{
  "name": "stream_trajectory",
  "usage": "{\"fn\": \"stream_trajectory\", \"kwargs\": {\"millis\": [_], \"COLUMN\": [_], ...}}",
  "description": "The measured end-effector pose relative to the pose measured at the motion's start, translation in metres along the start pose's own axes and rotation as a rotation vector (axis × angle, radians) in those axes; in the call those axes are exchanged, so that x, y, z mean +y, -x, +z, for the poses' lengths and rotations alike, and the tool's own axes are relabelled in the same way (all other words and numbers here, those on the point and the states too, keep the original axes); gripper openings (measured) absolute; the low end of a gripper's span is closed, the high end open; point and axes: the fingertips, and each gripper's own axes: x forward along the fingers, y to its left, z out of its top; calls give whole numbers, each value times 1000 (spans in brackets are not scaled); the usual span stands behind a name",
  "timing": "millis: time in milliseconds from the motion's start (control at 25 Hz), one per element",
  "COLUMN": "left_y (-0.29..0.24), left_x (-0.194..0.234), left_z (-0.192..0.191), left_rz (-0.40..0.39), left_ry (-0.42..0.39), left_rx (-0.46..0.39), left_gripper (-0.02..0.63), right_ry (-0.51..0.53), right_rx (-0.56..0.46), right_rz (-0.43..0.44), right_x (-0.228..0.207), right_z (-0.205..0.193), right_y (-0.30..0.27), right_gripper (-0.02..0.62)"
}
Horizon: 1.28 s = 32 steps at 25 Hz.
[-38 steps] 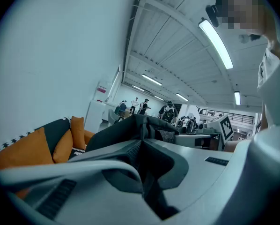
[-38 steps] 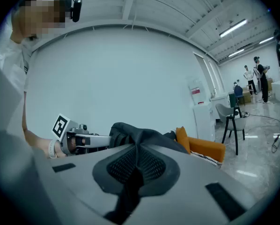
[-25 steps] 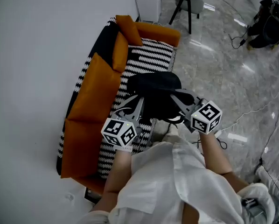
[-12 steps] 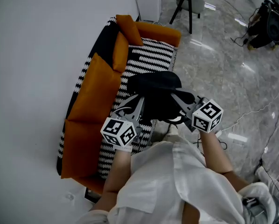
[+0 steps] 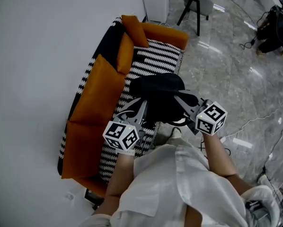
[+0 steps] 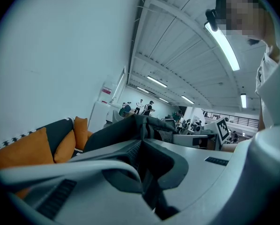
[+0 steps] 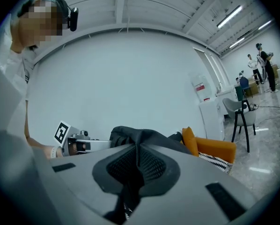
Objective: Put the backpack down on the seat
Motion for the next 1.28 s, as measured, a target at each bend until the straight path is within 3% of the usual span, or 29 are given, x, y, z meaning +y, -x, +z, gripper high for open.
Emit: {"fn": "stream_trajectory", "kwargs": {"millis": [720, 1280], "left_y": [-50, -98], "left_x": [-14, 17], "left_z": [8, 22], "left_rz": [88, 8], "left_ry": [11, 48], "left_rx": [-47, -6], "left_gripper": [28, 28], "right_ry": [22, -29], "right_rx": [12, 6], "right_rz": [89, 44], "right_x": [-51, -97], "right_z": [20, 32], "right_y": [12, -16], "right_gripper": [26, 26]}}
